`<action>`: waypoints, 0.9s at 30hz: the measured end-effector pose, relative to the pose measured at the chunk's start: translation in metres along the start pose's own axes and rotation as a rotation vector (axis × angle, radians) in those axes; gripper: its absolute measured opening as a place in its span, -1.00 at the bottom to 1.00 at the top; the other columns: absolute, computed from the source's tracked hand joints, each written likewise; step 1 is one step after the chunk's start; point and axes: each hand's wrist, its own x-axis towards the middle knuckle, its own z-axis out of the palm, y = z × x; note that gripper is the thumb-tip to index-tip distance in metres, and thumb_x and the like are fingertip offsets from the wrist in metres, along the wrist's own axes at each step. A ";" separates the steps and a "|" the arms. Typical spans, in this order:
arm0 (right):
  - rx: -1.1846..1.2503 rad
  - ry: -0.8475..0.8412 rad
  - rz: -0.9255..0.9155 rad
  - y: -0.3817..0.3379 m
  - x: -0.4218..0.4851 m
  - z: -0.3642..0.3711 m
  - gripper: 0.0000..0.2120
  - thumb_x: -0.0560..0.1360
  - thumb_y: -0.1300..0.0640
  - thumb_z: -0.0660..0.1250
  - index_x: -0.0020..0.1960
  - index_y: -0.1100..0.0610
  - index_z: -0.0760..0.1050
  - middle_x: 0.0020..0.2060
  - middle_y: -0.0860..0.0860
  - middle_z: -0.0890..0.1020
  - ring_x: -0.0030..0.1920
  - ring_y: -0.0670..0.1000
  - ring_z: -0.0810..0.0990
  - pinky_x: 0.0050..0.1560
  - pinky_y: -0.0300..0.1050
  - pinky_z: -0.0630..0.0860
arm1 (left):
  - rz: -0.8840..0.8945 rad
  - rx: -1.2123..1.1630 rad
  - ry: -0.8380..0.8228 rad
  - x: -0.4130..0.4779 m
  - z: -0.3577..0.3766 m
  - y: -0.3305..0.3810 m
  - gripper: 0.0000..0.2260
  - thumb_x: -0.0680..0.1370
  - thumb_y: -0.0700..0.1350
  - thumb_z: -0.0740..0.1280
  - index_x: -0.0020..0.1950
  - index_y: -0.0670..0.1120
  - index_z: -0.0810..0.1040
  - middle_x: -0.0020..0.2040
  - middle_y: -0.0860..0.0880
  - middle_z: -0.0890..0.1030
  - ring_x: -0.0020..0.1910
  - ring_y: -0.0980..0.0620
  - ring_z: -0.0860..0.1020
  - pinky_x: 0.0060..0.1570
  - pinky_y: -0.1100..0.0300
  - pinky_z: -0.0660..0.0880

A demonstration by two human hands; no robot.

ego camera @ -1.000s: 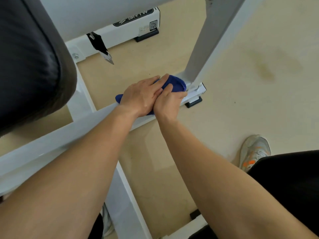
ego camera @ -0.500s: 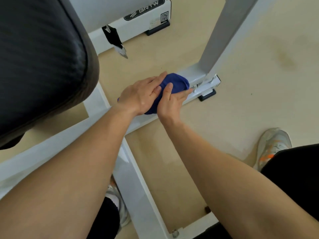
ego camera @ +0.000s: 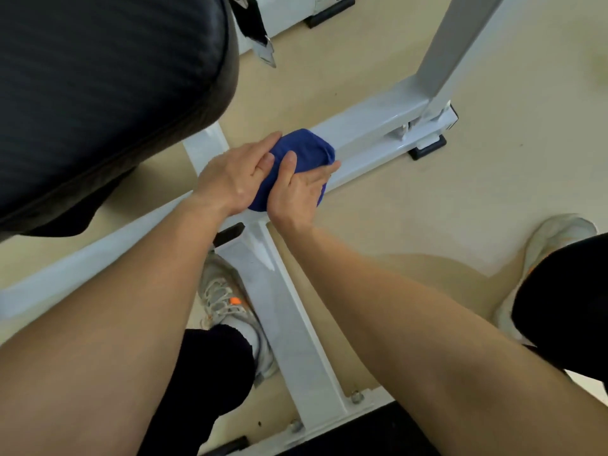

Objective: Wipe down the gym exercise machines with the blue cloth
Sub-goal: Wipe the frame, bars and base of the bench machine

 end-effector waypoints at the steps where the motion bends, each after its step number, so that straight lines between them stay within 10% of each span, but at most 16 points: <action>1: -0.005 -0.024 0.013 0.003 -0.009 0.009 -0.18 0.62 -0.22 0.04 0.58 0.15 -0.37 0.60 0.09 0.01 0.58 0.06 0.05 0.55 -0.02 0.05 | -0.007 0.005 0.008 -0.010 -0.001 -0.013 -0.57 0.70 0.09 -0.06 0.58 0.14 0.10 0.46 -0.04 0.41 0.38 -0.09 0.41 0.34 -0.11 0.37; 27: -0.022 -0.011 0.108 0.003 -0.019 0.025 -0.18 0.61 -0.26 0.06 0.58 0.09 -0.35 0.57 0.11 0.14 0.52 0.17 0.22 0.48 0.11 0.23 | -0.017 0.076 0.144 -0.032 0.006 -0.025 -0.58 0.70 0.01 -0.01 0.58 0.10 0.16 0.43 0.00 0.45 0.34 -0.08 0.44 0.30 -0.07 0.36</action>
